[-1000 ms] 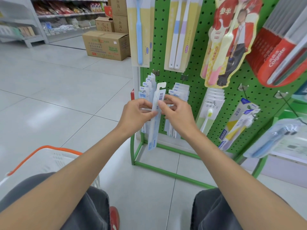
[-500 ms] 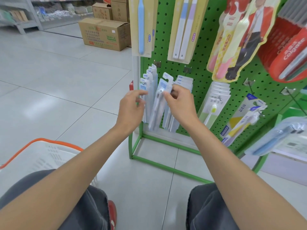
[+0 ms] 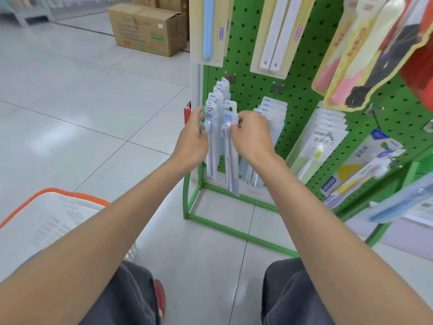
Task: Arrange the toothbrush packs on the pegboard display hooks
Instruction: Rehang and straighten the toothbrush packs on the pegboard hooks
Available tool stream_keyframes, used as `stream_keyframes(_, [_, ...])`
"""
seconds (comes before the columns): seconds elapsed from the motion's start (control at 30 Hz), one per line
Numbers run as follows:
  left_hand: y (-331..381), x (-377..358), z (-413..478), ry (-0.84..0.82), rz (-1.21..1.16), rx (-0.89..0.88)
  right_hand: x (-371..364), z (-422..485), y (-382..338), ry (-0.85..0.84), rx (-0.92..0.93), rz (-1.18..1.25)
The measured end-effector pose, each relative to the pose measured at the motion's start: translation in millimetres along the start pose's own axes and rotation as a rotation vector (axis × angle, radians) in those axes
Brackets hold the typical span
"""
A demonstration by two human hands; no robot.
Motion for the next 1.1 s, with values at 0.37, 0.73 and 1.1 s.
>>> stream_keyframes(0.37, [-3, 8, 10, 0.035, 0.046, 0.022, -5, 15, -5, -0.033, 0.021, 0.092])
stream_keyframes(0.73, [0, 6, 9, 0.021, 0.022, 0.009, -14, 21, -13, 0.033, 0.015, 0.054])
stream_keyframes(1.1, [-10, 12, 19, 0.022, 0.051, 0.014, -20, 26, -16, -0.122, -0.013, 0.107])
Point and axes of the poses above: each hand's wrist, its own z-axis towards the middle knuckle, its own x-axis out of the back of the hand, y = z × x, the point moved 5 cm from there along z, towards the middle knuckle, and after that the axes turned 11 degrees about -z, right-handed, at the moved point
